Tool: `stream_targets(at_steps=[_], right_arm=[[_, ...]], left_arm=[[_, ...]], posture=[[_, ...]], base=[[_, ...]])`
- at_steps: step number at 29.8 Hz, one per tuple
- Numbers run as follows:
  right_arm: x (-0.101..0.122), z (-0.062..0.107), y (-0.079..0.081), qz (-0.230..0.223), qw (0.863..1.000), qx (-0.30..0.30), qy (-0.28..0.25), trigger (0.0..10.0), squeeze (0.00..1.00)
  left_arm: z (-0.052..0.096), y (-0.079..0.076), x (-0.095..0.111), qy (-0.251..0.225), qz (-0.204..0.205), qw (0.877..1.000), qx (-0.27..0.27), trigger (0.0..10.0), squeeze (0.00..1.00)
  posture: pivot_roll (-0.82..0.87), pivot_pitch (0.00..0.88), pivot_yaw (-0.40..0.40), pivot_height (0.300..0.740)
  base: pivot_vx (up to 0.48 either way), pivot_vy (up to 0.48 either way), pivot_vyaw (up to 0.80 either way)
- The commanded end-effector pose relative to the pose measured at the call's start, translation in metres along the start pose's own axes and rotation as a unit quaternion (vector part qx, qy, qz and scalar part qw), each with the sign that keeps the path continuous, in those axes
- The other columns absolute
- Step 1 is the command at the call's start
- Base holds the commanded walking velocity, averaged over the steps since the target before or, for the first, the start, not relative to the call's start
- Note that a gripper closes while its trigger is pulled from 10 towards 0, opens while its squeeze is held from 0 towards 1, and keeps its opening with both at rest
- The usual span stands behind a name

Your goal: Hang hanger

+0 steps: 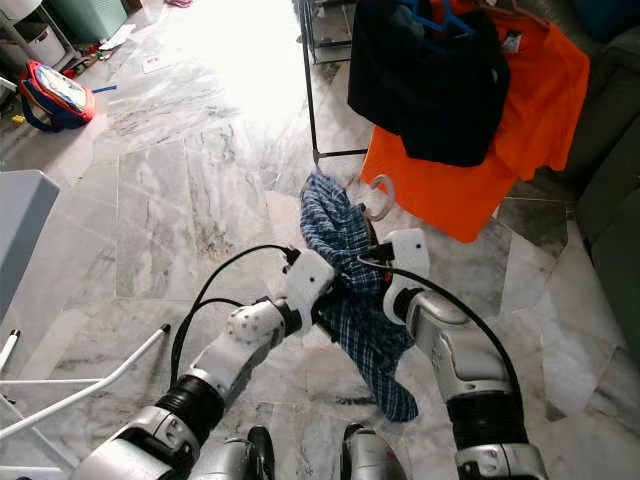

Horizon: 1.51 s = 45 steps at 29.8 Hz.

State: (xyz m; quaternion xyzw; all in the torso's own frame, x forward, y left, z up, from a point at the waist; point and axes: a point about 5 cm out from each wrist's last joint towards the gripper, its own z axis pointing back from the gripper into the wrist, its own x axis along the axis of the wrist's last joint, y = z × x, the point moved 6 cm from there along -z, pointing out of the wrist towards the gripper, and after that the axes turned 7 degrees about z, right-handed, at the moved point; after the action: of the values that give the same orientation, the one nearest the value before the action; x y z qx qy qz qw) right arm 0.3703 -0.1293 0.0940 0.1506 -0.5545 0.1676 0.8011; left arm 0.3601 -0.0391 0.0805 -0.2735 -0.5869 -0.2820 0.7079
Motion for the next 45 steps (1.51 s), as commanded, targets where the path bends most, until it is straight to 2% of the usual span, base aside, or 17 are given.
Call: stream_targets(at_steps=[1,3,9,11,12,14,19,23,29,33,36,39,43,45], right_arm=[[-0.006,0.002,0.010,0.004,1.000,0.025,0.008,10.0,0.00],[-0.011,0.005,0.012,0.018,0.999,0.033,0.018,10.0,0.00],[-0.016,0.008,0.005,0.045,0.998,0.019,0.028,10.0,0.00],[-0.012,0.008,-0.006,0.078,0.997,-0.011,0.021,10.0,0.00],[-0.012,0.008,-0.006,0.078,0.997,-0.011,0.021,10.0,0.00],[-0.009,0.009,-0.018,0.100,0.994,-0.041,0.017,10.0,0.00],[-0.006,0.010,-0.027,0.122,0.990,-0.065,0.010,10.0,0.00],[-0.007,0.012,-0.033,0.140,0.987,-0.075,0.013,10.0,0.00],[-0.012,0.015,-0.035,0.176,0.982,-0.058,0.025,10.0,0.00],[-0.016,0.018,-0.033,0.194,0.980,-0.041,0.034,10.0,0.00],[-0.027,0.025,-0.027,0.227,0.973,0.003,0.052,10.0,0.00],[-0.034,0.036,-0.028,0.258,0.964,0.030,0.060,10.0,0.00],[-0.034,0.042,-0.029,0.274,0.959,0.040,0.054,10.0,0.00],[-0.033,0.047,-0.032,0.286,0.956,0.037,0.048,10.0,0.00]], left_arm=[[0.003,0.015,-0.004,0.003,0.024,0.999,0.037,10.0,1.00],[0.004,0.024,-0.003,0.000,0.036,0.998,0.058,10.0,1.00],[0.005,0.026,0.001,-0.008,0.041,0.998,0.057,10.0,1.00],[0.006,0.021,0.002,-0.011,0.036,0.999,0.034,10.0,1.00],[0.006,0.021,0.002,-0.011,0.036,0.999,0.034,10.0,1.00],[0.010,0.012,-0.003,-0.002,0.034,0.999,-0.002,10.0,1.00],[0.023,-0.002,-0.016,0.021,0.028,0.997,-0.074,10.0,1.00],[0.036,0.000,-0.025,0.043,0.017,0.993,-0.109,10.0,1.00],[0.051,0.004,-0.017,0.040,0.010,0.988,-0.148,10.0,1.00],[0.051,0.009,-0.014,0.035,0.010,0.990,-0.139,10.0,1.00],[0.051,0.024,-0.006,0.018,0.008,0.995,-0.102,10.0,1.00],[0.051,0.040,0.000,0.004,0.001,0.998,-0.058,10.0,1.00],[0.051,0.048,0.003,-0.003,-0.018,0.999,-0.036,10.0,1.00],[0.052,0.057,0.001,0.003,-0.028,1.000,-0.011,10.0,1.00]], posture=[[-0.18,0.243,0.082,0.740],[-0.18,0.241,0.081,0.740],[-0.18,0.239,0.082,0.740],[-0.18,0.238,0.084,0.740],[-0.18,0.238,0.084,0.740],[-0.18,0.236,0.087,0.740],[-0.18,0.236,0.086,0.740],[-0.17,0.239,0.087,0.740],[-0.17,0.243,0.085,0.740],[-0.17,0.243,0.085,0.740],[-0.17,0.243,0.087,0.740],[-0.17,0.243,0.085,0.740],[-0.17,0.243,0.085,0.740],[-0.17,0.243,0.085,0.740]], base=[[0.000,0.000,0.00],[0.000,0.000,0.00],[0.000,0.000,0.00],[0.000,0.000,0.00],[0.000,0.000,0.00],[0.000,0.000,0.00],[0.000,0.000,0.00],[0.000,0.000,0.00],[0.000,0.000,0.00],[0.000,0.000,0.00],[0.000,0.000,0.00],[0.000,0.000,0.00],[0.000,0.000,0.00],[0.000,0.000,0.00]])
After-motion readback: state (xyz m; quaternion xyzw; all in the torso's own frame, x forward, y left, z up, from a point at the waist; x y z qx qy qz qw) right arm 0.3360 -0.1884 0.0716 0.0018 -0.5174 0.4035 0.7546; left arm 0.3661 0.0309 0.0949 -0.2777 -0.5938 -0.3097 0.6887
